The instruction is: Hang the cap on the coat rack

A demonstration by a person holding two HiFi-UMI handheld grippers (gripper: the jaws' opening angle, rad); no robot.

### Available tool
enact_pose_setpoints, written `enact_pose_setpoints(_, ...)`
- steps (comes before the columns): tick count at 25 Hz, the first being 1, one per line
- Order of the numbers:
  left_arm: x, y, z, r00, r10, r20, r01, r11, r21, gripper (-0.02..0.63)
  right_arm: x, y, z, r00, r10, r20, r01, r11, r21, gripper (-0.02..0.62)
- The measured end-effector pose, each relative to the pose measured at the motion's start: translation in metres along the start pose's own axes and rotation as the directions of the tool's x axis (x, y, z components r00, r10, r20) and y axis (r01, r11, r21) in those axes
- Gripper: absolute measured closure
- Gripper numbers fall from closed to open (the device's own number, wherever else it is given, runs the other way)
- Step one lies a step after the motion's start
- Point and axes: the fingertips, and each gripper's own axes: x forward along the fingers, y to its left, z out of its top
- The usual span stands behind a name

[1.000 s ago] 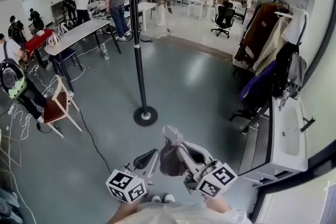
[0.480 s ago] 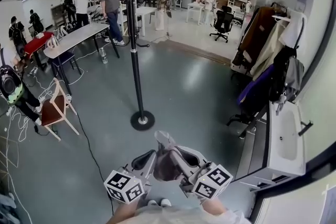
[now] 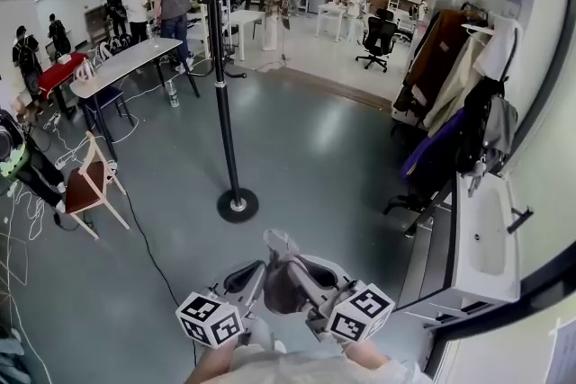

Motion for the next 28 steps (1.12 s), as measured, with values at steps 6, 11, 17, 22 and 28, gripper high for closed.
enact_pose_setpoints(6,0.011,-0.002,0.008,1.000,-0.017,0.017,0.016,1.000,0.020,0.589,-0.001,-0.009,0.013,0.999,-0.001,0.034,0.001,1.000,-0.017,0.560)
enact_pose_setpoints(11,0.022,0.003,0.014,0.999,-0.025,0.027,0.025,0.999,0.028,0.589,0.011,-0.016,0.011,1.000,-0.002,0.025,0.003,1.000,-0.021,0.560)
enact_pose_setpoints(17,0.034,0.020,0.018,0.999,-0.023,0.045,0.022,1.000,0.009,0.589,0.030,-0.033,0.010,1.000,-0.004,0.021,0.004,1.000,-0.005,0.560)
enact_pose_setpoints(22,0.044,0.039,0.017,0.999,-0.016,0.042,0.017,1.000,-0.011,0.589,0.048,-0.047,0.006,1.000,-0.008,0.005,0.008,1.000,0.003,0.560)
enact_pose_setpoints(28,0.061,0.061,0.029,0.999,-0.014,0.043,0.015,1.000,-0.004,0.589,0.071,-0.065,0.008,1.000,-0.013,0.005,0.013,1.000,0.015,0.560)
